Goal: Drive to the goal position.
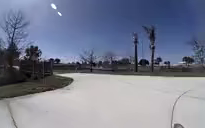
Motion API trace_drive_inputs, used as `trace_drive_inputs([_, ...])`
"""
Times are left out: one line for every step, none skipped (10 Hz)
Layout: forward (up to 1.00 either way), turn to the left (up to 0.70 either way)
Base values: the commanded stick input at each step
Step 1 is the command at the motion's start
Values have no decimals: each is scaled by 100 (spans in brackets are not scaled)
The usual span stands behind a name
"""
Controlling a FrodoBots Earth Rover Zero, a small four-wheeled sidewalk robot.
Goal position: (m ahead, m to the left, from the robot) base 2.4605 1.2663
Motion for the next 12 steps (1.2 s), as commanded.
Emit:
trace_drive_inputs([85,0])
trace_drive_inputs([85,0])
trace_drive_inputs([85,0])
trace_drive_inputs([85,0])
trace_drive_inputs([85,0])
trace_drive_inputs([85,0])
trace_drive_inputs([85,0])
trace_drive_inputs([85,0])
trace_drive_inputs([85,0])
trace_drive_inputs([85,0])
trace_drive_inputs([85,0])
trace_drive_inputs([85,0])
